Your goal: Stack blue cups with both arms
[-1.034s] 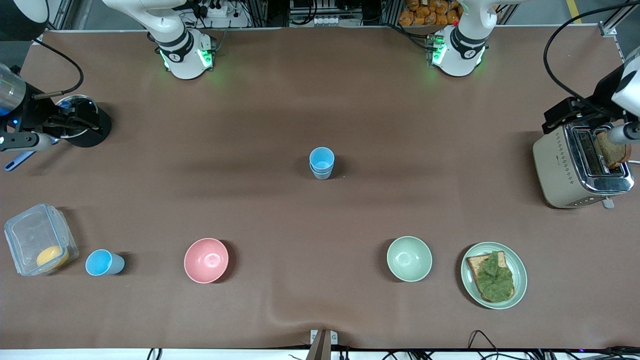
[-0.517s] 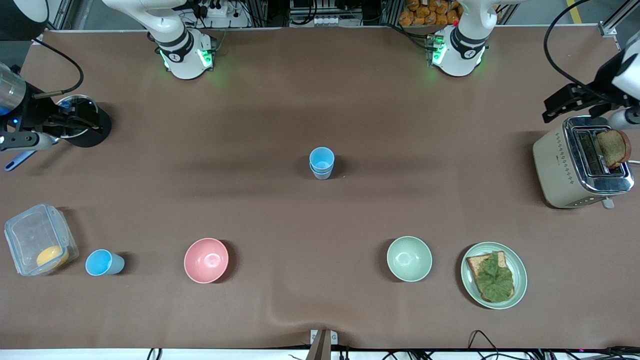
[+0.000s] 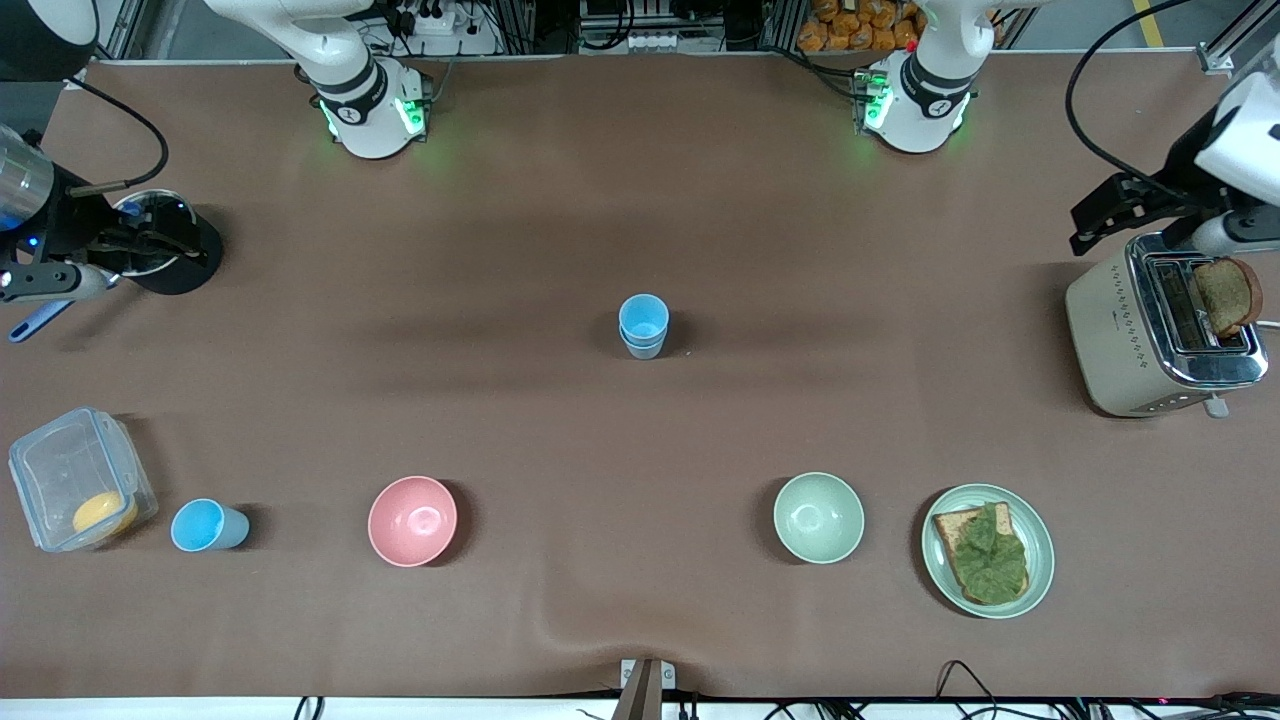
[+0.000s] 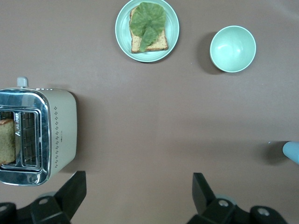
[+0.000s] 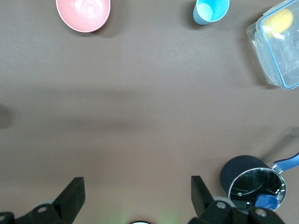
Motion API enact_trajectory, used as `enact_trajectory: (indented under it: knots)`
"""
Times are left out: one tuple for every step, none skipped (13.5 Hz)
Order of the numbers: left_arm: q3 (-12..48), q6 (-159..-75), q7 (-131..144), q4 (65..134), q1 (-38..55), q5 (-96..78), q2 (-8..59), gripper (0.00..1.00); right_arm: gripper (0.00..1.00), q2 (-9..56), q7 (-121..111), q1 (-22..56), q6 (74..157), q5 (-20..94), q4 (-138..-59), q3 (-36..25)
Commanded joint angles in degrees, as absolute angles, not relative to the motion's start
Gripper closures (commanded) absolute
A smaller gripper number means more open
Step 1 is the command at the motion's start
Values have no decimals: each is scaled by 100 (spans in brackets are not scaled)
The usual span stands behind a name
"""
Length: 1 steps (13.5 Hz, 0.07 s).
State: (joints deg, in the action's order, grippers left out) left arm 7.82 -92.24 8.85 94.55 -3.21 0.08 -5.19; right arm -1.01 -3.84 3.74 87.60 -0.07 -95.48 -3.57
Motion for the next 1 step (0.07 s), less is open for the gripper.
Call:
enact_trajectory:
  knots:
    - [791,-9105,791,9317,-352,-27,-440,0,0,-211,-369,281,8754,-26,-9668,-281]
